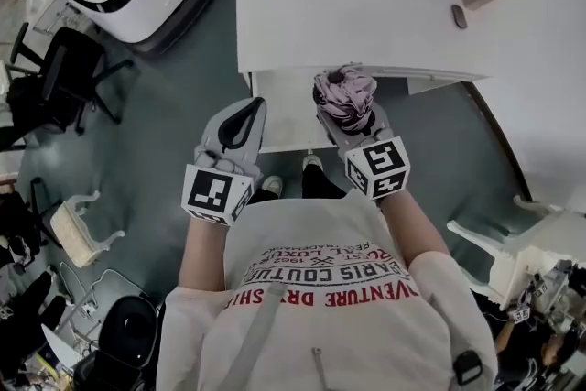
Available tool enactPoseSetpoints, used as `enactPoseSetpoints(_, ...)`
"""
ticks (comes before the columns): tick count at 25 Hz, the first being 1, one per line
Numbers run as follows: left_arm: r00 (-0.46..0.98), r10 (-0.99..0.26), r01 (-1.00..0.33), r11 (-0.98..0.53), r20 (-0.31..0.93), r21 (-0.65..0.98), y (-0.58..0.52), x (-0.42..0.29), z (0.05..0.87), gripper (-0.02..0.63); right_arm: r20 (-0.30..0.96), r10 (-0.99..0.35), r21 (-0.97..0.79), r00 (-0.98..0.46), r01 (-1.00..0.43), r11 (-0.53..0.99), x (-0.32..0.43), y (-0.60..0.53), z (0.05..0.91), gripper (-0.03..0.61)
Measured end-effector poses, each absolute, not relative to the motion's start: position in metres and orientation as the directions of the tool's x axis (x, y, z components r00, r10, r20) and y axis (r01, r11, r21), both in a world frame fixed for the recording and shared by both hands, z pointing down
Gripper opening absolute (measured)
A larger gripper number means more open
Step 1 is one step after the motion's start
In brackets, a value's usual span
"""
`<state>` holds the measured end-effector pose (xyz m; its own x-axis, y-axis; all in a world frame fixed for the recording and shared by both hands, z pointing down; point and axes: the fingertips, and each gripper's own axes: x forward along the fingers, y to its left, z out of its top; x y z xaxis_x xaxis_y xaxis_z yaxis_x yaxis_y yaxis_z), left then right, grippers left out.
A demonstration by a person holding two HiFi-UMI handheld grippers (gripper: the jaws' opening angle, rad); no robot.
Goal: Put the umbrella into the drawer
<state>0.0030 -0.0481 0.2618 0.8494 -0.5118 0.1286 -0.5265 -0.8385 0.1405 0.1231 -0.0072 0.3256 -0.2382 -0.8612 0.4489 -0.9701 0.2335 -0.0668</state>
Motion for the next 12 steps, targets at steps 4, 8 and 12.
enactPoseSetpoints(4, 0.814, -0.563, -0.580, -0.799, 0.142, 0.157, -0.060, 0.013, 0.279, 0.006, 0.524, -0.782, -0.075, -0.338, -0.933, 0.353, 0.125, -0.027, 0.367, 0.216)
enactPoseSetpoints(8, 0.771, -0.615, -0.636, -0.751, 0.164, 0.178, -0.069, 0.017, 0.309, 0.006, 0.605, -0.680, -0.096, -0.414, -0.886, 0.454, 0.126, -0.041, 0.423, 0.216)
enactPoseSetpoints(12, 0.720, -0.662, -0.694, -0.695, 0.207, 0.190, -0.070, 0.010, 0.343, 0.006, 0.698, -0.548, -0.129, -0.461, -0.833, 0.538, 0.119, -0.044, 0.486, 0.218)
